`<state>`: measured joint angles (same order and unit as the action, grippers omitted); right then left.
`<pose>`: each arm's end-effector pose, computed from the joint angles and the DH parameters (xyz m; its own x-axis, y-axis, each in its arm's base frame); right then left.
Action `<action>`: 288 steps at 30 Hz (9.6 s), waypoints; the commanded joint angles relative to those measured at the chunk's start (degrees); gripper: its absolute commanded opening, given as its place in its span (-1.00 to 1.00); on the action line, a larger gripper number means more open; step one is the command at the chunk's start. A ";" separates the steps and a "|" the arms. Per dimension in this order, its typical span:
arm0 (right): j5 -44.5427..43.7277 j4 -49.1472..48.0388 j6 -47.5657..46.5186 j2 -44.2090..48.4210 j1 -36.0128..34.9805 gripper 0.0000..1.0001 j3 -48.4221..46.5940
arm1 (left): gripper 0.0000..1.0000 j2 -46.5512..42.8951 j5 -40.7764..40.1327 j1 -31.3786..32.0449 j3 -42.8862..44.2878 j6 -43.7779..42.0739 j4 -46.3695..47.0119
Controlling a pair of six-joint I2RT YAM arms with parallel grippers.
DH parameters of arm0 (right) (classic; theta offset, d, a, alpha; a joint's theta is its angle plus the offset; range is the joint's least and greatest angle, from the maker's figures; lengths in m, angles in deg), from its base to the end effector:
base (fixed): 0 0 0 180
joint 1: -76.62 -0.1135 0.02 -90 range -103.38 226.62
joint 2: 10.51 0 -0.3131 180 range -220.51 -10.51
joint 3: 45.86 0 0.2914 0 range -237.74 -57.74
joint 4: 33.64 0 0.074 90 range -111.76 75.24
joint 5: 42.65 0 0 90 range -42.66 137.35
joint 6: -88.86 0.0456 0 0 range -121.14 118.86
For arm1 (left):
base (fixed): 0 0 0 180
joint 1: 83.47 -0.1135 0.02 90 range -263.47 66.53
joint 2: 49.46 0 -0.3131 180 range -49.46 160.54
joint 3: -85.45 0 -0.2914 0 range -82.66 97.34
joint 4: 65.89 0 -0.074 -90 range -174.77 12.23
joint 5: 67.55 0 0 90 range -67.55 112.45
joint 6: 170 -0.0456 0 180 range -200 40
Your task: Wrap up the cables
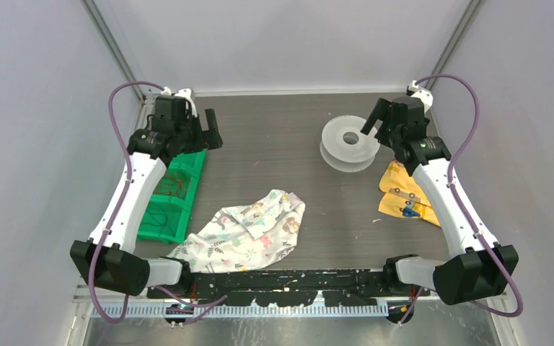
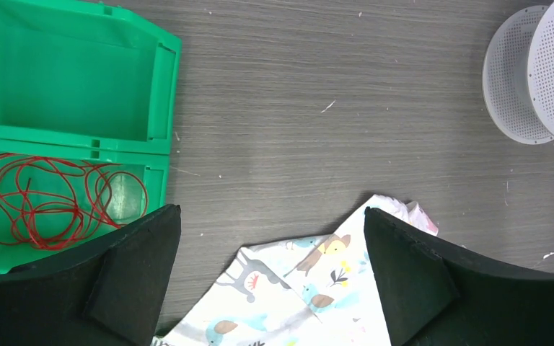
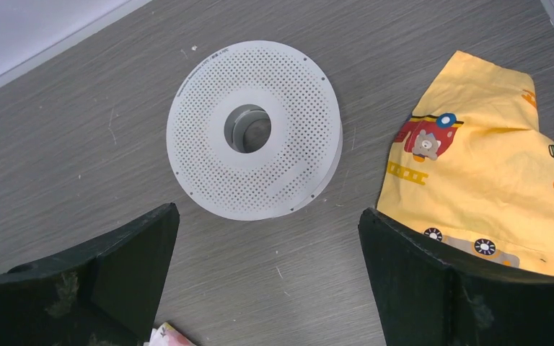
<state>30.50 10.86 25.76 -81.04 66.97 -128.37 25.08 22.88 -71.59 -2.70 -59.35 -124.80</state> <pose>0.2979 0.0372 0.4059 -0.4362 0.3651 -0.8225 0.3116 0.9187 0.2425 0.2976 -0.0630 0.4226 -0.6825 -0.2168 -0.6980 -0.0314 0.9628 -0.2684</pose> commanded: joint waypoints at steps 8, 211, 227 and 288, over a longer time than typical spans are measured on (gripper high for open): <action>-0.21 -1.61 0.16 0.43 -0.16 0.99 -0.15 | 1.00 -2.82 1.63 -0.10 0.02 -1.92 2.36; 24.87 -13.51 -7.43 -23.91 -31.88 0.70 -24.05 | -0.99 -8.36 38.93 1.30 18.44 2.45 7.86; 20.25 -20.83 -2.70 -22.68 -32.14 -0.99 -18.17 | -0.99 -8.90 26.18 1.22 20.46 -1.84 0.25; 29.32 -20.79 5.19 -1.63 -9.15 -0.99 -24.08 | -0.99 -0.02 -15.71 -22.47 14.68 1.81 -12.38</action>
<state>60.51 -8.04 31.96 -84.73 57.86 -152.61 25.04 6.01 -93.73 14.98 -57.82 -140.38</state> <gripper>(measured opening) 0.027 0.017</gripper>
